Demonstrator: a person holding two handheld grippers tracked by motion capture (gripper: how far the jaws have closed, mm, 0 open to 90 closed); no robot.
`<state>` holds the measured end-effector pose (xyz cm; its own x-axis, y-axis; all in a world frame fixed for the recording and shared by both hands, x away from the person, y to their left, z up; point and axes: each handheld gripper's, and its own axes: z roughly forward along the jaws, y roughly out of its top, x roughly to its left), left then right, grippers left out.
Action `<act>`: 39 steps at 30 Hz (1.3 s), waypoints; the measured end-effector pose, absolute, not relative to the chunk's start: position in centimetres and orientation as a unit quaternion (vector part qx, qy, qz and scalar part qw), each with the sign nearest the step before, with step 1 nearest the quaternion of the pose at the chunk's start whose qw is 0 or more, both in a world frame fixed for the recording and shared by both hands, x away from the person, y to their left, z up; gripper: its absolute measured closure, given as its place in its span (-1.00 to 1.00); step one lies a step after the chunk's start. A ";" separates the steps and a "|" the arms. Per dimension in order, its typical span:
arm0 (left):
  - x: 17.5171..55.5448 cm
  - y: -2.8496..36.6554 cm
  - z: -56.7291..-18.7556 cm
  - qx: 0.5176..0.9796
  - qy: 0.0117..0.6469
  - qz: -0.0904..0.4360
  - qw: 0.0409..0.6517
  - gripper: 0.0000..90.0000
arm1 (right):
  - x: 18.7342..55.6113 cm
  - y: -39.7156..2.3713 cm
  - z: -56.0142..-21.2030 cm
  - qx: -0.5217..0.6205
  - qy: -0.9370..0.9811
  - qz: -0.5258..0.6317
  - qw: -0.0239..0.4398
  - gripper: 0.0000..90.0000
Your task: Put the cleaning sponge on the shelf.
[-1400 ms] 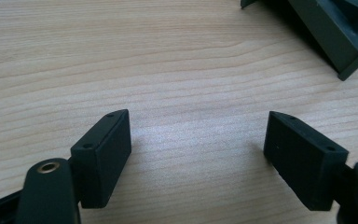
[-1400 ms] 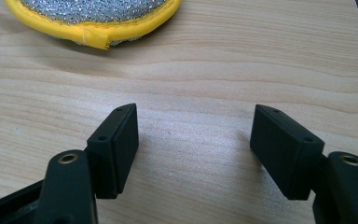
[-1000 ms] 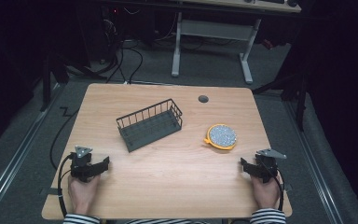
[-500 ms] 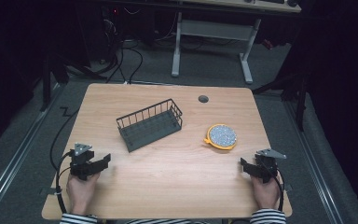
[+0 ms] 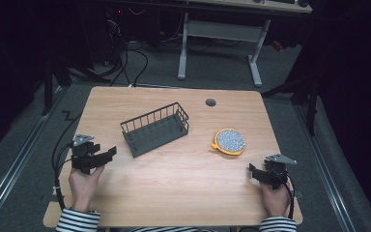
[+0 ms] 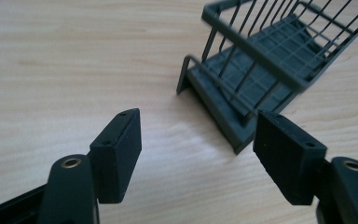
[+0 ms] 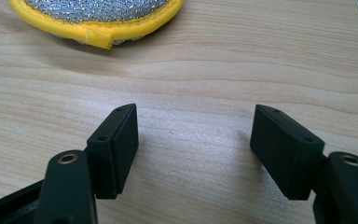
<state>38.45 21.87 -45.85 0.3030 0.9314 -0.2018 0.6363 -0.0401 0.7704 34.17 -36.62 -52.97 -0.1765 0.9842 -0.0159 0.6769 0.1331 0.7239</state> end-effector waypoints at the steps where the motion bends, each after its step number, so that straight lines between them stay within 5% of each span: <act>1: 38.8 21.7 -45.5 0.699 0.560 0.183 0.405 -0.26 | 34.2 -36.6 -53.0 0.587 0.707 0.297 0.258 -0.28; 24: 45.9 17.8 -43.0 0.739 0.543 0.182 0.356 -0.28 | 34.2 -36.6 -53.0 0.584 0.710 0.298 0.258 -0.29; 39: 47.3 16.7 -44.7 0.753 0.542 0.185 0.325 0.00 | 34.2 -36.6 -53.0 0.583 0.710 0.299 0.258 -0.29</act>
<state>47.29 16.73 -44.67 0.3441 0.9360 -0.0745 0.6960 -0.2010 0.6894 34.15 -36.57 -52.98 -0.1865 0.9823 -0.0176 0.6747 0.1411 0.7245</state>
